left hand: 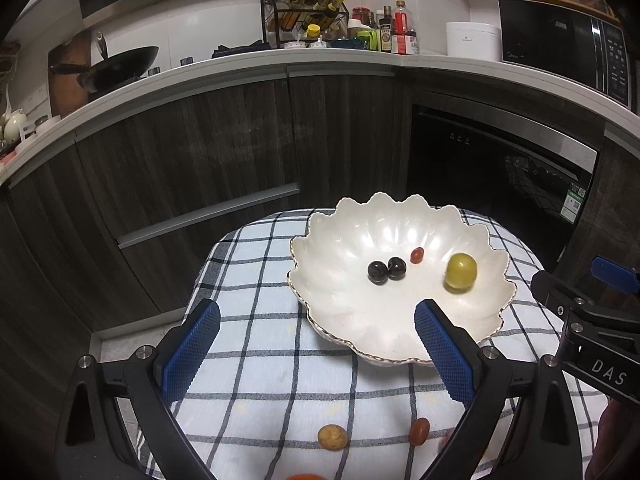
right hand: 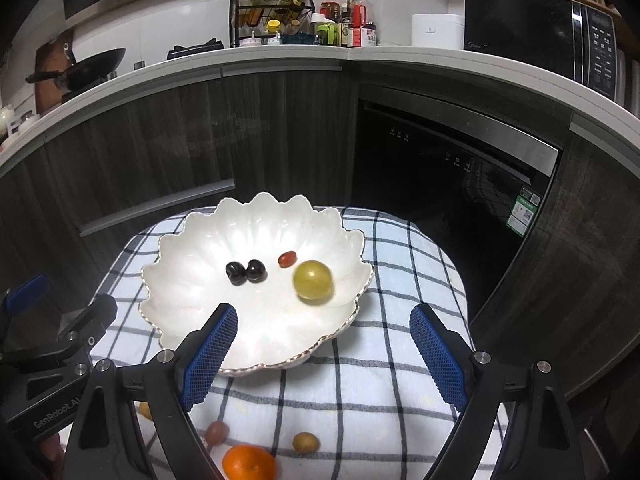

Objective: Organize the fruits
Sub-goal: 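Withdraw both open tools from the bowl back toward the remaining fruits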

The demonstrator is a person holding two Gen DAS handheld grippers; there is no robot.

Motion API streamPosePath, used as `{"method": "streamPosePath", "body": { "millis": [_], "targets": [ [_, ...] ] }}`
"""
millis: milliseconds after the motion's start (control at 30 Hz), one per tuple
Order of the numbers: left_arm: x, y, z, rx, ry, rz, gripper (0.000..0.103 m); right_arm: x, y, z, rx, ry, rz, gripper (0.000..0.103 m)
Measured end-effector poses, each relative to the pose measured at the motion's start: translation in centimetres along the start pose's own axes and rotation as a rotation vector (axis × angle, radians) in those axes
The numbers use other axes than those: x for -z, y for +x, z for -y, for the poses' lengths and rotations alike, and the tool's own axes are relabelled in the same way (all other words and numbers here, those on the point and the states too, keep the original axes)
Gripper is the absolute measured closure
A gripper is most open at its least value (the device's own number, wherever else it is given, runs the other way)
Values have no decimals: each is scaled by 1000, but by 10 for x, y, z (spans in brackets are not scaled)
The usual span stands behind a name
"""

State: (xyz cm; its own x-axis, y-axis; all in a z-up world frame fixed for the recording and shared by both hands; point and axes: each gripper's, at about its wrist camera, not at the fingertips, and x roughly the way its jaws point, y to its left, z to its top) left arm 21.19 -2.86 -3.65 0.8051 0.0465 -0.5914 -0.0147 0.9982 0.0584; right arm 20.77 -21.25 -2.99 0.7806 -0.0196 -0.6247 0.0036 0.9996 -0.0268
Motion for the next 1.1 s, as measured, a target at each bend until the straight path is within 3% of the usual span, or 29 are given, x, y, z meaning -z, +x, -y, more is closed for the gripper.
{"method": "streamPosePath", "body": {
  "millis": [1100],
  "targets": [
    [24, -42, -12, 4, 15, 6, 4, 28, -36, -7, -32, -5, 5, 14]
  ]
}}
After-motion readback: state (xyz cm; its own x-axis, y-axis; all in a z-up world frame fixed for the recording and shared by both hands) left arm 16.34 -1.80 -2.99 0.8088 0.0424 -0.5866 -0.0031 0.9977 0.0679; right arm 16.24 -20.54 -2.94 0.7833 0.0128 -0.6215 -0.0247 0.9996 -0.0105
